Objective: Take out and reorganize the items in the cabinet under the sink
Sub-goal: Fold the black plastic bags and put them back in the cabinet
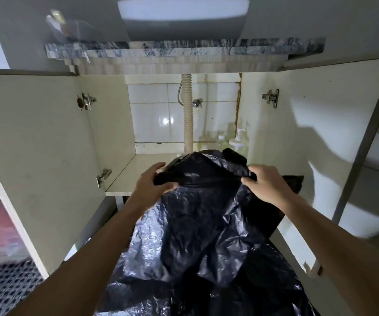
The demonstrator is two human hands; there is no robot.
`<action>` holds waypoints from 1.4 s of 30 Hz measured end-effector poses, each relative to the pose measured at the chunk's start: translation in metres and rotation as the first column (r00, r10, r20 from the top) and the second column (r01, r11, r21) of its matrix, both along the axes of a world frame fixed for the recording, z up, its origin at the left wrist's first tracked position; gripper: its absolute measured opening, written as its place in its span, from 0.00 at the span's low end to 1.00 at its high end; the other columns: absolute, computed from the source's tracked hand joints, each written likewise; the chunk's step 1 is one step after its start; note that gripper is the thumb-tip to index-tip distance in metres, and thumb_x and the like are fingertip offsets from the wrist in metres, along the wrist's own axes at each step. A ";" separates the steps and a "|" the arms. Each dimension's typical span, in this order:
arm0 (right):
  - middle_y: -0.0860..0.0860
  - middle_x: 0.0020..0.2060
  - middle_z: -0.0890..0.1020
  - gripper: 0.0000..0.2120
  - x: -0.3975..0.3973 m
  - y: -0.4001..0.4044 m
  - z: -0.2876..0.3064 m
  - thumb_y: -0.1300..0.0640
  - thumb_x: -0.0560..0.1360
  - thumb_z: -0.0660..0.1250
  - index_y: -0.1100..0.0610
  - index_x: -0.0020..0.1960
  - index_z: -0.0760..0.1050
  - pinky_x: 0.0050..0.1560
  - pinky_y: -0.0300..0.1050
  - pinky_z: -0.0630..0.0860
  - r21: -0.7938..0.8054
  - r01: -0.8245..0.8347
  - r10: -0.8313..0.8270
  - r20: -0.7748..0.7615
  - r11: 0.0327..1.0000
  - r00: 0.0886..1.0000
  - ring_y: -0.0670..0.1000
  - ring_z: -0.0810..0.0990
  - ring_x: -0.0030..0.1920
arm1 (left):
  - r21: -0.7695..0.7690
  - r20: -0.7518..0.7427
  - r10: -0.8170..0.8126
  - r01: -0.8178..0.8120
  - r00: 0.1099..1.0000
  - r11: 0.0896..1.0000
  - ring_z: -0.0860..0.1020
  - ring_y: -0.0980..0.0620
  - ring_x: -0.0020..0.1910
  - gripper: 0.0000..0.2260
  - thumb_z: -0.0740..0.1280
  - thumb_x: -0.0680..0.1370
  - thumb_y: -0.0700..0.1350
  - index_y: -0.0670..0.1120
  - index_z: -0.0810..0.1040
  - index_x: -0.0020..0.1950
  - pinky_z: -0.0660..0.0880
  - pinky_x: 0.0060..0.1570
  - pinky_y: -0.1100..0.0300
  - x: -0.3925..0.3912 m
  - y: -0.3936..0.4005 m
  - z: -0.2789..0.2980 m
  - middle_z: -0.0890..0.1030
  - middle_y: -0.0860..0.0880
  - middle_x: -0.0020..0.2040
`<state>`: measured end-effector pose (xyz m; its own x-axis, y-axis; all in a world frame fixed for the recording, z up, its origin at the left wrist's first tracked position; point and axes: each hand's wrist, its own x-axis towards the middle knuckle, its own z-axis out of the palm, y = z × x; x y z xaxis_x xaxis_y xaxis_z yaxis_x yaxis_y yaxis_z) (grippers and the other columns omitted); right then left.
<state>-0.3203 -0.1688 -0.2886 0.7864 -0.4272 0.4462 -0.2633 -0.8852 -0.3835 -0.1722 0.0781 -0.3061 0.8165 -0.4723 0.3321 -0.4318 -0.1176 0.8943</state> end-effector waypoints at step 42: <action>0.53 0.36 0.78 0.10 -0.013 -0.005 0.004 0.53 0.72 0.69 0.59 0.41 0.73 0.35 0.45 0.70 -0.131 -0.071 0.034 -0.262 0.989 0.964 0.55 0.78 0.38 | 0.778 0.175 -0.354 0.092 0.919 0.621 0.76 0.58 0.33 0.09 0.78 0.66 0.52 0.53 0.78 0.37 0.68 0.33 0.64 -0.023 -0.066 0.004 0.77 0.55 0.31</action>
